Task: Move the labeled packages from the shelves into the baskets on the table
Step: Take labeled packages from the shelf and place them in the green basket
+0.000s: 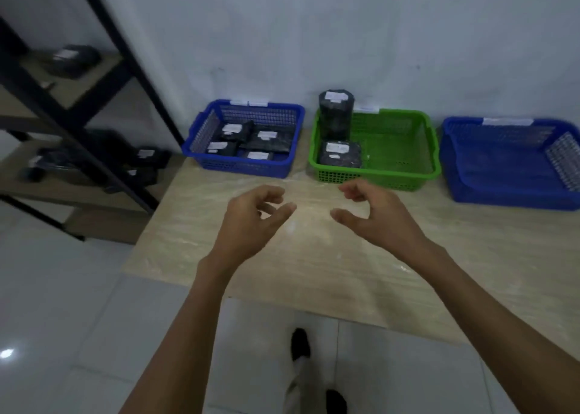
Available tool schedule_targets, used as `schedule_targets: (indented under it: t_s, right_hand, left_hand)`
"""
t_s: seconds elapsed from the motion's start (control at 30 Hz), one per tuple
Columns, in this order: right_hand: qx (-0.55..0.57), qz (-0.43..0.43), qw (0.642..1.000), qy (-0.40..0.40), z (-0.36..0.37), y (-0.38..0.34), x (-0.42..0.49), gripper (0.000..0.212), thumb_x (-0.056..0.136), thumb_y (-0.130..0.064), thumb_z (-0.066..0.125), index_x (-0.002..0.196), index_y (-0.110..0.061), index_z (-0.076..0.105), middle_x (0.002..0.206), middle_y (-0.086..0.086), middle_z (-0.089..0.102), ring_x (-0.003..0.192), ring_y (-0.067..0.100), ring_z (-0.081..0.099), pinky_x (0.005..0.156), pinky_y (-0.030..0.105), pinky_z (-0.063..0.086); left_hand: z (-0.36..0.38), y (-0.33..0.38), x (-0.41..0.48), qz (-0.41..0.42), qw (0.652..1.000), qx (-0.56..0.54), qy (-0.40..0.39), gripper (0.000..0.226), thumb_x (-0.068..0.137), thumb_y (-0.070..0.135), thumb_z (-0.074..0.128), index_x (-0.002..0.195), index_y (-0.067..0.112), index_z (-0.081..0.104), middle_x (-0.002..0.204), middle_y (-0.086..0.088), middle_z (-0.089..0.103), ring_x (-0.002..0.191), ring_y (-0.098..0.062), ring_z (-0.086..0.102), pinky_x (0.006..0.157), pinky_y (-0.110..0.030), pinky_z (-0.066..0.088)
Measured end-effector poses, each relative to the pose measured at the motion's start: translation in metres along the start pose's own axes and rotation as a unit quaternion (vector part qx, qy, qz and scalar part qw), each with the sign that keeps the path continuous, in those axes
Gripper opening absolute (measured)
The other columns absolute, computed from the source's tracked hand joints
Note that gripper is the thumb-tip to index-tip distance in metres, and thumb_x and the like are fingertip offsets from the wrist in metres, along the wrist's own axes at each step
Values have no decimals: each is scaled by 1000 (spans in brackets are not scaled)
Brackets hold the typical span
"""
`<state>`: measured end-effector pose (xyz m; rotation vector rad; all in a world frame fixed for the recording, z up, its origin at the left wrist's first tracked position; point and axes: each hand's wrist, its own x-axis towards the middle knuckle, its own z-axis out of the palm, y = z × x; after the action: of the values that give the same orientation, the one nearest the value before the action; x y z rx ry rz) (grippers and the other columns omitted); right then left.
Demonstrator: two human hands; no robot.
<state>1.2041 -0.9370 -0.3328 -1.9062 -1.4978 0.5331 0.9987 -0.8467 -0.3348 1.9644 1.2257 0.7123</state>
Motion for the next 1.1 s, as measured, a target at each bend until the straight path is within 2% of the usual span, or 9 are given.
schedule_targets:
  t_s: [0.27, 0.37, 0.47, 0.6, 0.7, 0.97, 1.1]
  right_hand:
    - [-25, -98, 995, -24, 31, -87, -59, 48, 78, -40, 71, 120, -21, 56, 109, -4, 62, 99, 10, 58, 87, 32, 47]
    - [-33, -120, 992, -32, 53, -129, -79, 50, 79, -42, 70, 123, -23, 53, 113, -6, 60, 101, 7, 56, 87, 30, 46]
    - [-28, -140, 990, -16, 79, -174, -98, 50, 79, -42, 70, 122, -24, 54, 113, -6, 60, 99, 6, 55, 87, 31, 48]
    - [-16, -163, 986, 16, 128, -235, -125, 48, 78, -43, 70, 120, -26, 54, 110, -8, 59, 99, 6, 57, 87, 31, 49]
    - [-27, -178, 984, 15, 165, -281, -137, 49, 79, -44, 69, 123, -29, 52, 113, -11, 57, 101, 3, 54, 87, 25, 47]
    - [-46, -182, 982, -8, 221, -380, -118, 50, 81, -47, 66, 125, -31, 49, 117, -9, 57, 106, 5, 53, 88, 27, 47]
    - [-57, -195, 979, -3, 256, -406, -71, 52, 81, -44, 66, 128, -29, 48, 121, -8, 55, 106, 1, 49, 89, 25, 45]
  left_hand:
    - [-98, -5, -88, 1, 998, -17, 62, 25, 80, 31, 75, 102, 20, 71, 85, 12, 69, 72, 3, 62, 70, -17, 50]
    - [-139, -15, -117, 10, 998, -16, 64, 22, 80, 29, 75, 100, 19, 70, 85, 10, 69, 70, 3, 61, 67, -14, 49]
    - [-186, -32, -151, 14, 997, -24, 66, 20, 81, 27, 74, 99, 21, 69, 84, 8, 69, 70, 3, 60, 66, -11, 48]
    - [-254, -68, -199, 24, 996, -30, 75, 20, 80, 25, 75, 98, 18, 70, 85, 3, 71, 74, -9, 65, 71, -20, 52]
    - [-305, -92, -223, 45, 996, -18, 80, 20, 81, 27, 74, 97, 16, 72, 84, 2, 72, 75, -11, 66, 69, -14, 52]
    - [-418, -138, -220, 42, 997, -16, 63, 22, 84, 28, 71, 103, 19, 69, 87, 5, 71, 78, -1, 65, 69, -7, 48]
    - [-459, -178, -185, 57, 995, -4, 80, 24, 84, 29, 70, 106, 20, 68, 90, 5, 71, 82, -3, 66, 77, -17, 53]
